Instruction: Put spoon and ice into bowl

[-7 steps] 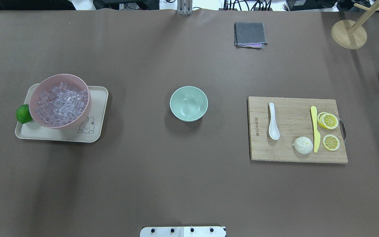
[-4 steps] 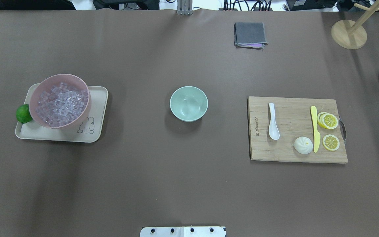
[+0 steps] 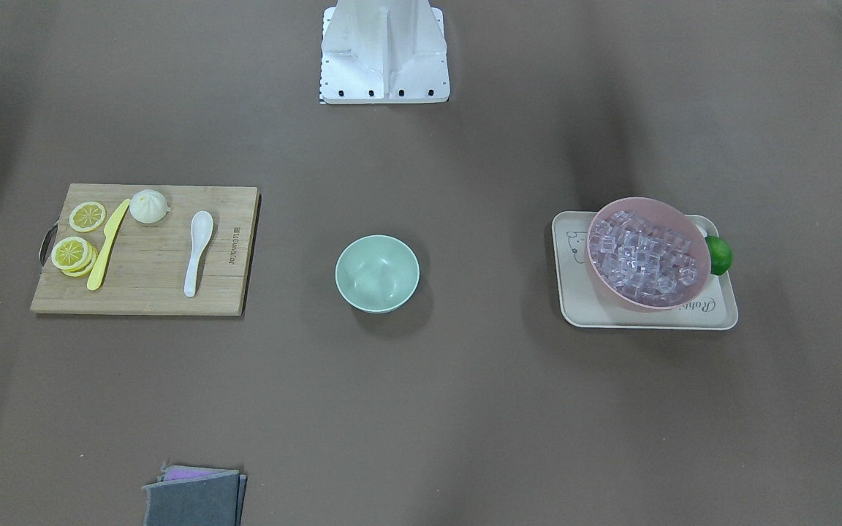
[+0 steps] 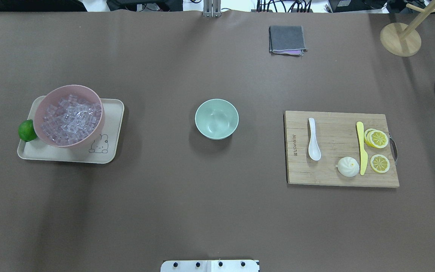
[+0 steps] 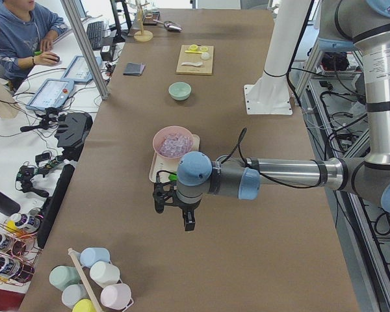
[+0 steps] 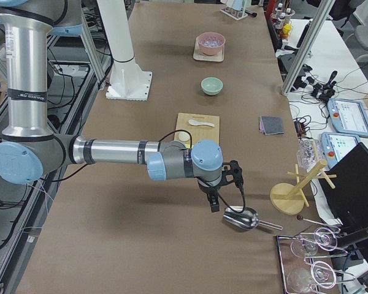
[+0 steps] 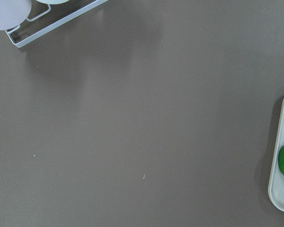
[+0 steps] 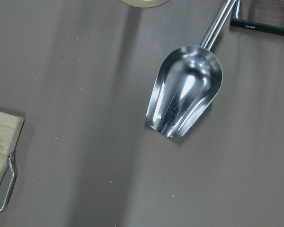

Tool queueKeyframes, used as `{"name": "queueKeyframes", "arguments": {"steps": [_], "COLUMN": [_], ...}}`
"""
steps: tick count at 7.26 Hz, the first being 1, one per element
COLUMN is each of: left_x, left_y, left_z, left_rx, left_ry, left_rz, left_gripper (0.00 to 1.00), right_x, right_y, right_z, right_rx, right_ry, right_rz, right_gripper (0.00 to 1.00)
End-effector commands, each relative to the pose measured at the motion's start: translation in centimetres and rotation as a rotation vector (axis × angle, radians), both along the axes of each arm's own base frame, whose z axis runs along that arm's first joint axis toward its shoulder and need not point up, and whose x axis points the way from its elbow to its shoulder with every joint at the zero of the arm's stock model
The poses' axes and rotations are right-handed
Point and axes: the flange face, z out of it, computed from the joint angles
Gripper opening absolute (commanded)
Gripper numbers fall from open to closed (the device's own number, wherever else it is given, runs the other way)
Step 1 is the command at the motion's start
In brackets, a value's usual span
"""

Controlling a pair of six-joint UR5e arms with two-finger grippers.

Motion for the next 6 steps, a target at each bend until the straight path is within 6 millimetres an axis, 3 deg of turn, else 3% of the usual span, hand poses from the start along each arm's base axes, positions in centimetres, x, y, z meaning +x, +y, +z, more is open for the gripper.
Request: {"name": "queueKeyframes", "arguments": {"steps": [1,6], "left_x": [0.0,0.6], "left_y": [0.1,0.1], "left_z": [-1.1,-4.2], "left_rx": [0.021,0.045], "left_ry": [0.004,0.053], "left_rz": [-0.001,-0.013], "left_gripper": [0.98,0.98], "right_x": [0.0,-1.5], "right_y": [0.1,0.4], "right_z": [0.1,-0.1], "right_rx": [0.001,-0.017], "right_ry": [-0.002,-0.069], "right_rz": [-0.001,-0.023], "right_gripper": [1.00,1.00]}}
